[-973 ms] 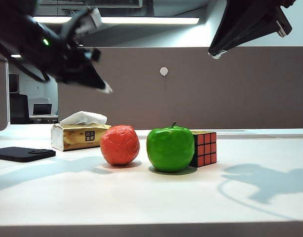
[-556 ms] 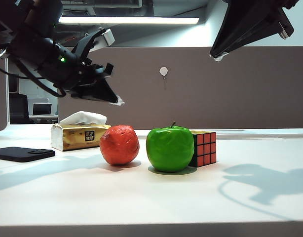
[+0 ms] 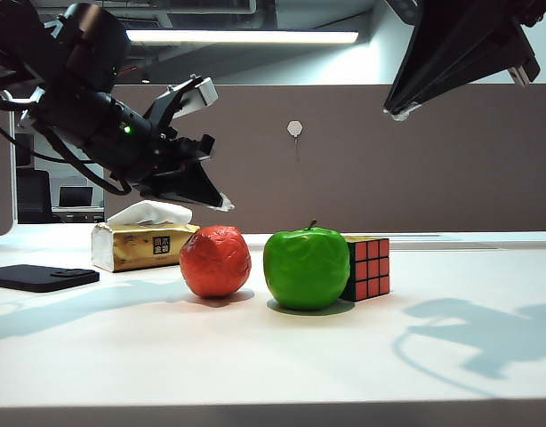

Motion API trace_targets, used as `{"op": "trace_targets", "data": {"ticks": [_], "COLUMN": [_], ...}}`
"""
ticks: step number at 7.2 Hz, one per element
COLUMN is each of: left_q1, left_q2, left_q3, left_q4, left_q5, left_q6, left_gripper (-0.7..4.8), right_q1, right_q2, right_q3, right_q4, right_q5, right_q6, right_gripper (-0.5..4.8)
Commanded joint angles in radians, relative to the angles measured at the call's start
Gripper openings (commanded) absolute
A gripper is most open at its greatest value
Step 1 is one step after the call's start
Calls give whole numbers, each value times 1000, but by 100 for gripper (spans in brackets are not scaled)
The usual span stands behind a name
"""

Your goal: Move all the fruits on the tabletop near the face of the Rubik's cube that has the color most similar to each fruit.

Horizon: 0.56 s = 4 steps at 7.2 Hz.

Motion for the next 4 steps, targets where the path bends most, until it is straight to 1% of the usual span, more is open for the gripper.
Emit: {"op": "trace_targets", "data": {"ticks": [1,2,3,4], "left_q1": [-2,-2,-2,-2], "left_q2": [5,5,5,5], "left_q3": [3,3,3,3], "left_q4": [-147,-152,-185,-246], "left_q5": [58,71,83,98], "left_q6": [-27,-27,-27,-27], "left_gripper": [-5,-5,-5,-5], "right_q1": [2,2,2,2], "right_q2": [-3,-3,-3,-3], "right_q3": [4,4,4,4], "right_q4": [-3,-4,-3,3], "right_q5": [-18,-18,-18,-13], "right_q6": [0,0,0,-1], "right_gripper": [-1,-1,-1,-1]}}
